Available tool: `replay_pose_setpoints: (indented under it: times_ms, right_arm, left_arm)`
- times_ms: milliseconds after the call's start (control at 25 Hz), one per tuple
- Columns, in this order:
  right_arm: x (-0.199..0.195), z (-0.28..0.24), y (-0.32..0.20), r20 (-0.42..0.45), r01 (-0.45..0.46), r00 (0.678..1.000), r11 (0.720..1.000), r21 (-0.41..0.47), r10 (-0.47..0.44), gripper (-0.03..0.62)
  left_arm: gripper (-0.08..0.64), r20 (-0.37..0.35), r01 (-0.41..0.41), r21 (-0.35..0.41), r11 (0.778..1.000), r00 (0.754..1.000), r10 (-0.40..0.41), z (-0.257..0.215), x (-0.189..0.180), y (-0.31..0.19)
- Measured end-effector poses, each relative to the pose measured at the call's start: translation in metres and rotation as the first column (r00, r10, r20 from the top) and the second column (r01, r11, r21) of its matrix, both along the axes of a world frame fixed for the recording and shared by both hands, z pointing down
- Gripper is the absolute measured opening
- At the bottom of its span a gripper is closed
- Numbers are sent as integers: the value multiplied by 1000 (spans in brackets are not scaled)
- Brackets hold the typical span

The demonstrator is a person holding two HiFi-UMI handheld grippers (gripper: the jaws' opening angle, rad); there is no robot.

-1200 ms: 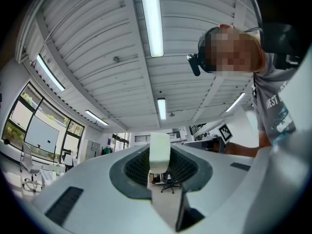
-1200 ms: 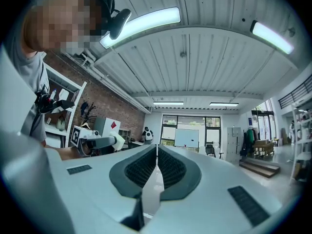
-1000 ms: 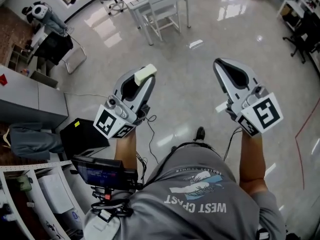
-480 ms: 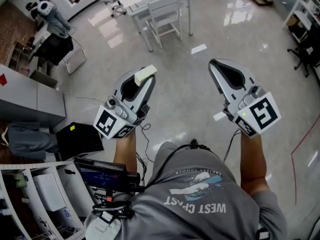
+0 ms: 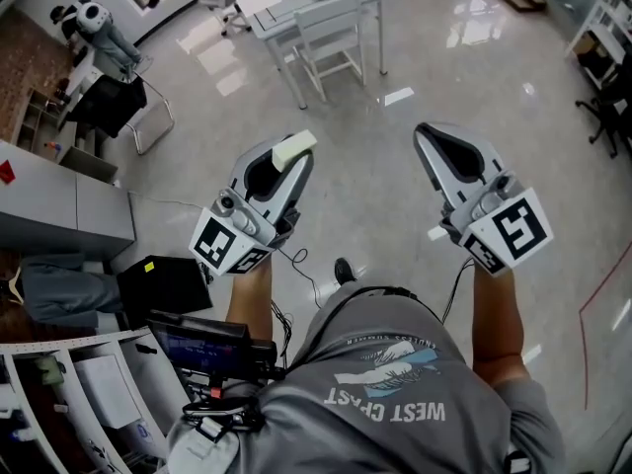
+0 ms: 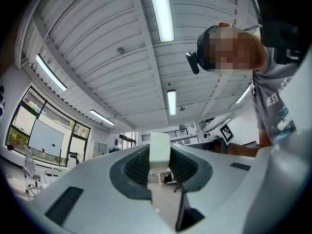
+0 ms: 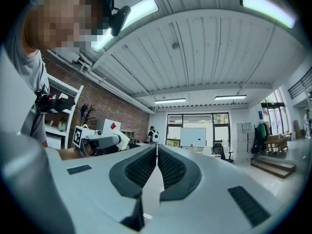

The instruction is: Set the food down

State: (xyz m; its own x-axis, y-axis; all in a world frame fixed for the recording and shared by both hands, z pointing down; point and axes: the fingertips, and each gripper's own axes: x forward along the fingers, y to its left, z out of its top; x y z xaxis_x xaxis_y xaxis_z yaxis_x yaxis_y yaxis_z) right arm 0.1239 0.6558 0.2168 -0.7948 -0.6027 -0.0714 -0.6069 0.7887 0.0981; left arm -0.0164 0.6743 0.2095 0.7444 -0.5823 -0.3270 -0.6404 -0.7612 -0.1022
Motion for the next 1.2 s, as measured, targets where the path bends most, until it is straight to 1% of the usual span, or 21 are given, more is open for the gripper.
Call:
replay_pose_setpoints:
  times_ms: [320,480,600,760,880,1000,1200]
  right_arm:
    - [-34,2,-66,-3,-30,1000,999,-11,30,9]
    - [-52,-2,-89,-1,-53,999,999,-5,53,9]
    - [-59,-10,-100,0,-73,997,997,3,73,9]
    - [-61,-5,-119,-12,-98,995,995,7,98,9]
    - [-61,0,-140,-11,-99,995,995,6,99,9]
    - [-61,3,-161,-17,-83,996,997,6,83,9]
    - [-43,8,-202,-7,-58,998,998,-13,57,8]
  left_arm:
    - [104,-6,-36,-10,999,999,36,1,-31,-72]
    - [104,-18,-66,-13,998,998,66,0,-48,-98]
    - [103,-18,-92,-7,996,996,92,-4,-51,-115]
    - [104,-23,-127,-15,992,992,126,3,-47,-137]
    - [104,-19,-118,-16,993,993,117,9,-50,-157]
    - [104,-35,-96,-25,995,995,95,11,-50,-177]
    - [104,-34,-71,-33,997,997,70,11,-31,-214]
